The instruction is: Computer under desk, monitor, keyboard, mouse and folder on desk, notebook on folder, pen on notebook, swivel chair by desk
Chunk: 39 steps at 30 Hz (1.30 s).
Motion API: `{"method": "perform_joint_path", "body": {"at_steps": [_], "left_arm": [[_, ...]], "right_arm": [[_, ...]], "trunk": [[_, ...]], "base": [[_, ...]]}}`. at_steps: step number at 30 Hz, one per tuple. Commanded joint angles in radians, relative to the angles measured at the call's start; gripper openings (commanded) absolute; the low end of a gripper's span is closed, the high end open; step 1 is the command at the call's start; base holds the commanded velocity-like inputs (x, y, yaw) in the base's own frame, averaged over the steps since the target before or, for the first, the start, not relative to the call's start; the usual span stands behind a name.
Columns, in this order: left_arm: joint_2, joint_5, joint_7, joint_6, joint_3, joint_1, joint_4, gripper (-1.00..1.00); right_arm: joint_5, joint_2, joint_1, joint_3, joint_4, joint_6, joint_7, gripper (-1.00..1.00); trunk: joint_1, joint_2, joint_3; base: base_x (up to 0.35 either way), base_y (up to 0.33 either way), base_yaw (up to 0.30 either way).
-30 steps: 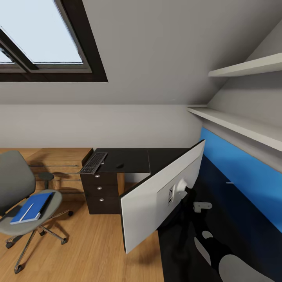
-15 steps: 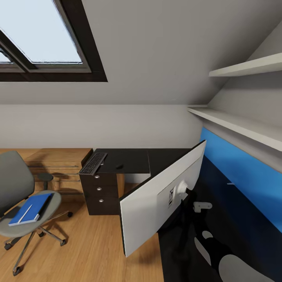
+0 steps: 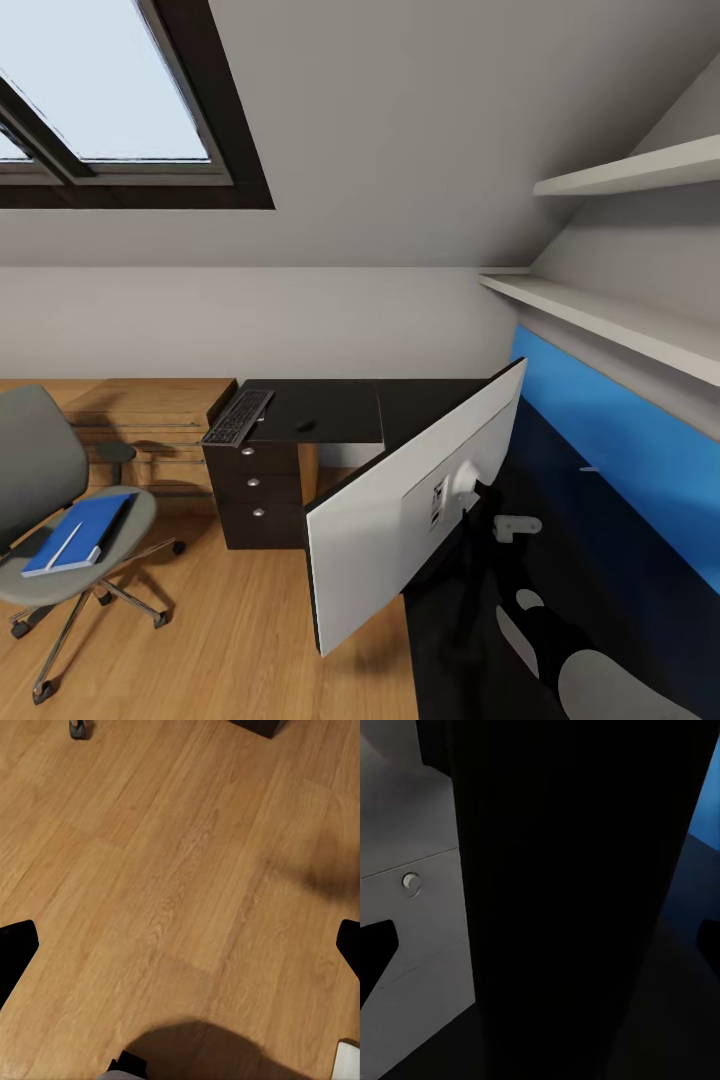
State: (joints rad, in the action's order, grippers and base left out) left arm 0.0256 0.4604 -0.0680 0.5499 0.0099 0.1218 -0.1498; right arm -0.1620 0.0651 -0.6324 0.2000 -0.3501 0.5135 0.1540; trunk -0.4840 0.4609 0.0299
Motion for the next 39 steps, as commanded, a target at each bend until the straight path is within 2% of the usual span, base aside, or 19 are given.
{"method": "perform_joint_path", "body": {"at_steps": [1,35,36,39], "left_arm": [[0.0,0.007,-0.007,0.002,0.001,0.001,0.001,1.0],[0.0,0.007,-0.007,0.002,0.002,0.001,0.001,1.0],[0.0,0.007,-0.007,0.002,0.002,0.001,0.001,1.0],[0.0,0.007,-0.007,0.003,0.002,0.001,0.001,1.0]], "right_arm": [[-0.01,0.001,-0.001,0.009,0.0,0.003,0.004,1.0],[-0.01,0.001,-0.001,0.009,0.0,0.003,0.004,1.0],[-0.01,0.001,-0.001,0.009,0.0,0.003,0.004,-1.0],[-0.01,0.001,-0.001,0.009,0.0,0.003,0.004,-1.0]], "trunk": [[-0.001,0.002,0.002],[-0.001,0.002,0.002],[-0.001,0.002,0.002],[-0.001,0.002,0.002]], "base": [[0.0,0.0,0.0],[0.0,0.0,0.0],[0.0,0.0,0.0],[0.0,0.0,0.0]]}}
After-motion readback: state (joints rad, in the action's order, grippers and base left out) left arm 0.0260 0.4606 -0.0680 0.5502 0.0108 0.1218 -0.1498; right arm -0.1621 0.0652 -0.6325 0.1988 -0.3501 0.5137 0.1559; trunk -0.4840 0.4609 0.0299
